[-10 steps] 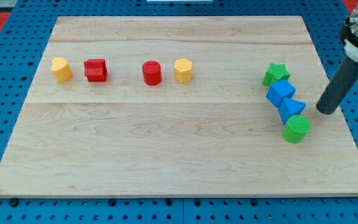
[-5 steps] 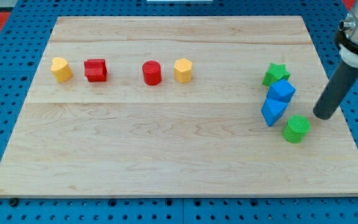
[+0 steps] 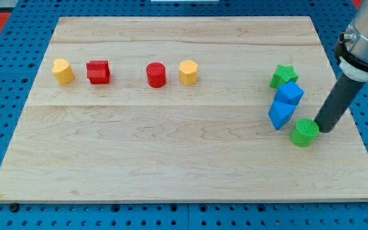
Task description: Move the green circle below the blue triangle
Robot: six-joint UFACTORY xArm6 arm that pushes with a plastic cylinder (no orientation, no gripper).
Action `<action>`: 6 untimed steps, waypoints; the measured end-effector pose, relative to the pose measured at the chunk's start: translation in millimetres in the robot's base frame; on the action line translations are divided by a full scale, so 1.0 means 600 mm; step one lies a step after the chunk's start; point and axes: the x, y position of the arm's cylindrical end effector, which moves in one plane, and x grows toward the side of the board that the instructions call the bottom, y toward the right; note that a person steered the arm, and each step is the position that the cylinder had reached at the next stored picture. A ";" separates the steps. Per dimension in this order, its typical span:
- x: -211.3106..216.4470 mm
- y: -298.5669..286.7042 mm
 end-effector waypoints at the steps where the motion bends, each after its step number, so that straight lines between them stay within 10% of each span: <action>1: 0.010 -0.010; 6: -0.041 0.019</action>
